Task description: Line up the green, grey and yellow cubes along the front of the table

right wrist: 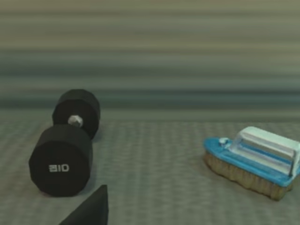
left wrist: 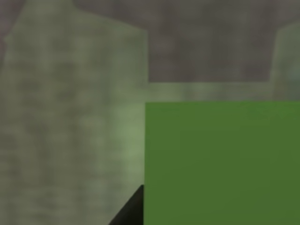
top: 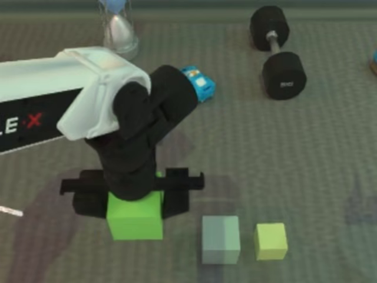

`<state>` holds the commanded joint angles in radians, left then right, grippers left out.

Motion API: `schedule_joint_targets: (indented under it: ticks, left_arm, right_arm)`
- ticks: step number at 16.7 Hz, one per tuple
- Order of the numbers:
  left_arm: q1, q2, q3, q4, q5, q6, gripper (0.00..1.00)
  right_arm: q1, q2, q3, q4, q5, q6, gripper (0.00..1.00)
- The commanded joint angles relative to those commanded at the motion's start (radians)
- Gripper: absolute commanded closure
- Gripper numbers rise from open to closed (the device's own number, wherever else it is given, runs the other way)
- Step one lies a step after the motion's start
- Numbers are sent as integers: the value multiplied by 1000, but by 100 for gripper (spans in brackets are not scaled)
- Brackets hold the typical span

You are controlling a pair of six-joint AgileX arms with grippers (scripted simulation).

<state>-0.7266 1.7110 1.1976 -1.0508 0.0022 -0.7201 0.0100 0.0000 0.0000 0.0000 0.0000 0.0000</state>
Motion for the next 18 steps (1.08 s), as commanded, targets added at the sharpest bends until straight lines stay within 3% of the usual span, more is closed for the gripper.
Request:
schedule_joint_targets:
  ticks: [7,12,18]
  left_arm:
    - [-2,87,-151,248,1,0,100]
    - [-3,96,-163,263,1,0,100]
    - [-3,96,-163,263,1,0,55]
  right_arm:
    - [0,0,0,0,0,0,0]
    - [0,0,0,0,0,0,0]
    - [0,0,0,0,0,0,0]
